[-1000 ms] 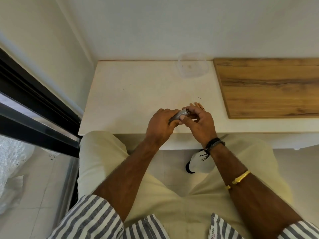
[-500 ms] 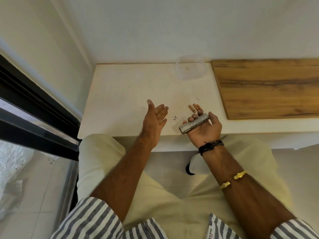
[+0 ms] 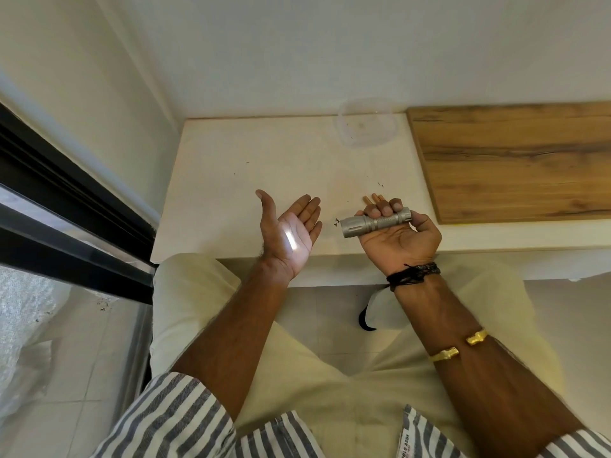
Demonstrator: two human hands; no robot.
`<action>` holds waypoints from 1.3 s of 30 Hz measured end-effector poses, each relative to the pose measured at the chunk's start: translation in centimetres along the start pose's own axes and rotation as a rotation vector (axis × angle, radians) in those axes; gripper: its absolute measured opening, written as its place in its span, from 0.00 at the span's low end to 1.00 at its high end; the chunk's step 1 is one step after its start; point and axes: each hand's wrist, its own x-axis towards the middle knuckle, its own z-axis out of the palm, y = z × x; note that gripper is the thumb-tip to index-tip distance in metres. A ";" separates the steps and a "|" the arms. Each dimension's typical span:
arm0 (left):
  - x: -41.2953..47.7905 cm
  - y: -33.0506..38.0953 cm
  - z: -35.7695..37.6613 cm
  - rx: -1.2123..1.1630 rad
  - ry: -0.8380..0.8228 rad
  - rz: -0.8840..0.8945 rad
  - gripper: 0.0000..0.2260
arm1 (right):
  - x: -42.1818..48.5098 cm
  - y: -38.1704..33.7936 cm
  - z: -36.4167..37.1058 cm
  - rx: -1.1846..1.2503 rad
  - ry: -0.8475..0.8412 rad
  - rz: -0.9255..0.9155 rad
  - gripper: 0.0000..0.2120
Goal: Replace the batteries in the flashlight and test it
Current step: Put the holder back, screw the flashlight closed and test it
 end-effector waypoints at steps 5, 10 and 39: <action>0.0 0.1 -0.1 -0.006 -0.014 0.001 0.51 | 0.0 -0.1 -0.2 -0.003 -0.014 0.009 0.08; 0.2 0.1 -0.4 0.002 0.005 0.003 0.49 | 0.1 -0.2 0.0 -0.037 0.024 -0.020 0.07; 0.2 0.5 -0.6 0.017 0.168 0.078 0.46 | 0.0 0.3 0.8 -1.180 -0.003 -0.541 0.12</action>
